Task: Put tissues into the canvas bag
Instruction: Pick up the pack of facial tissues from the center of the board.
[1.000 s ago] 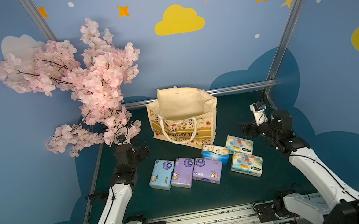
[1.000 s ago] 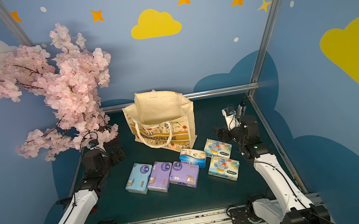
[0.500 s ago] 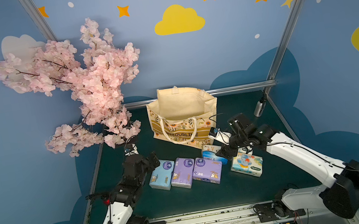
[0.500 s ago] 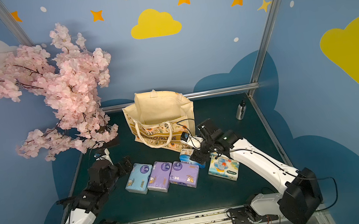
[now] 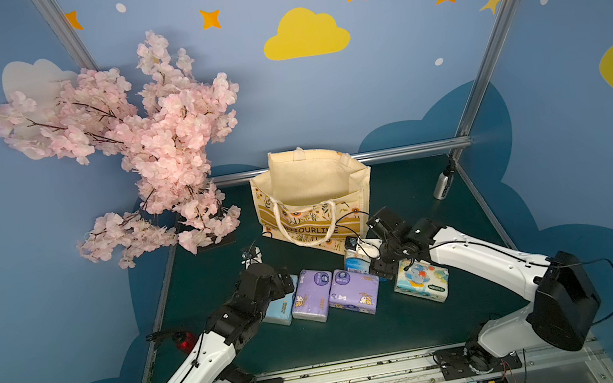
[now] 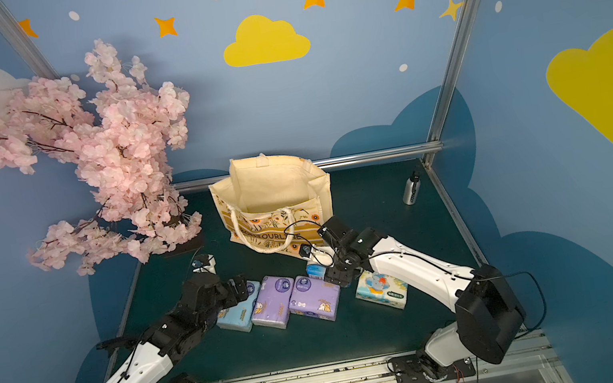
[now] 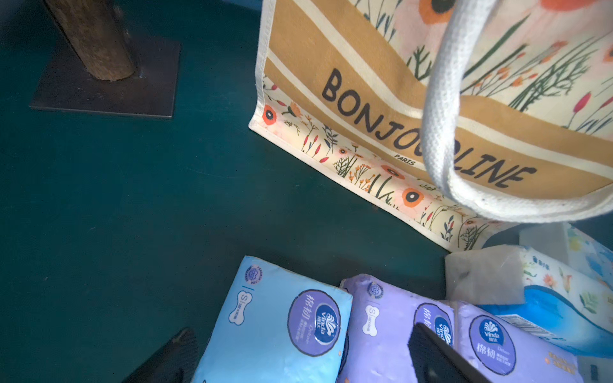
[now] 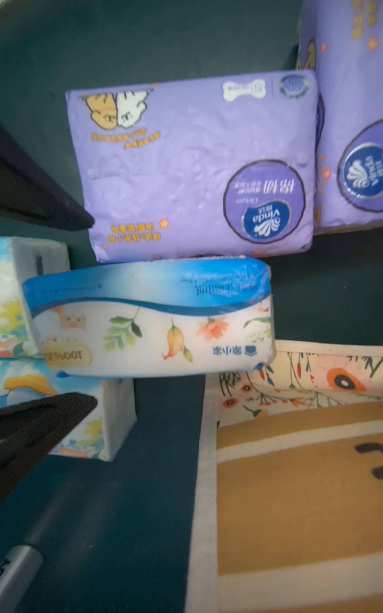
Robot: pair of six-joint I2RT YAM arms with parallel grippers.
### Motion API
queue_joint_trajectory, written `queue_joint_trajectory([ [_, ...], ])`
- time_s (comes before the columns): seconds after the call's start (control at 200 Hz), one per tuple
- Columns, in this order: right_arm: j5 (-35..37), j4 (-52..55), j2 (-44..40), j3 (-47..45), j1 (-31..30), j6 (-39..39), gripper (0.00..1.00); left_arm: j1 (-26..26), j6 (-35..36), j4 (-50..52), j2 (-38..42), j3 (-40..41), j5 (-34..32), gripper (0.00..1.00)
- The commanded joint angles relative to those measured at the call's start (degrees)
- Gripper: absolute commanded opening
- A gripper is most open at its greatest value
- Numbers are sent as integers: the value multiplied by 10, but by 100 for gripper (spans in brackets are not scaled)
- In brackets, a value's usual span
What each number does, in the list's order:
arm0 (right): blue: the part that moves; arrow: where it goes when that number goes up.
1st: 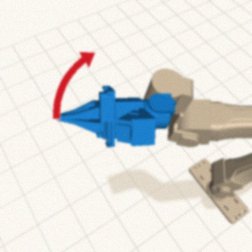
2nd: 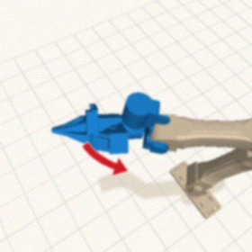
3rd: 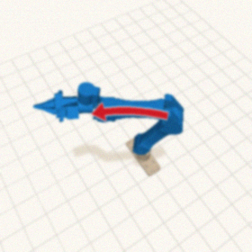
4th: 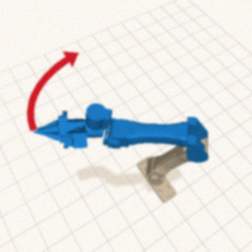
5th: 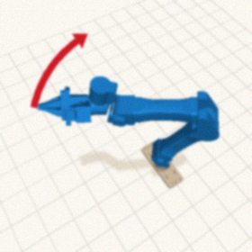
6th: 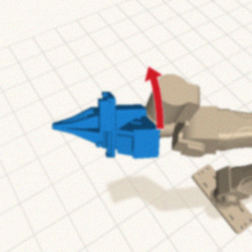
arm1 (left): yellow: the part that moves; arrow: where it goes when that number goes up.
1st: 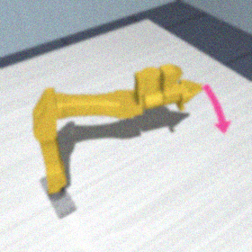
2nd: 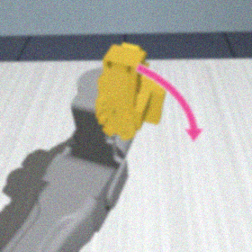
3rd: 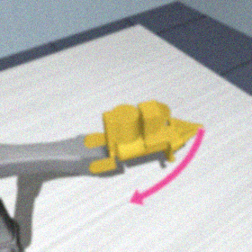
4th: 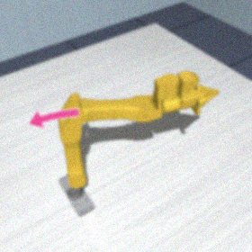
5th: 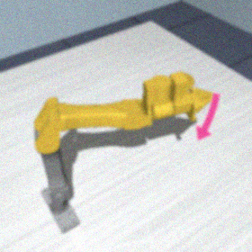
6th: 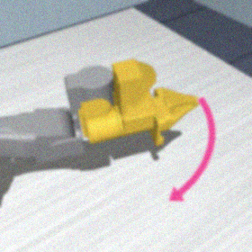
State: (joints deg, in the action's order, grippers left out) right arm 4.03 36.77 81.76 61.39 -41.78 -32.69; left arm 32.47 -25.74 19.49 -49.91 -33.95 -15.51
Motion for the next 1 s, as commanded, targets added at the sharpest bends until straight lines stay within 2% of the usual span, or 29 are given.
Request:
queue_joint_trajectory([
  [0.0,22,-27,14,-7,-2,-24,79,5,3,-6,-11,-21,4,100],
  [0.205,-52,-20,41,-2,11,-40,79,6,1,-5,-27,-28,31,100],
  [0.546,27,-33,90,14,17,-63,77,6,5,-3,-45,-38,39,100],
  [0.771,-13,-25,105,26,21,-65,78,6,12,-2,-57,-46,43,100],
  [0.996,-25,-6,138,40,22,-77,71,6,9,-1,-51,-45,38,99],
])
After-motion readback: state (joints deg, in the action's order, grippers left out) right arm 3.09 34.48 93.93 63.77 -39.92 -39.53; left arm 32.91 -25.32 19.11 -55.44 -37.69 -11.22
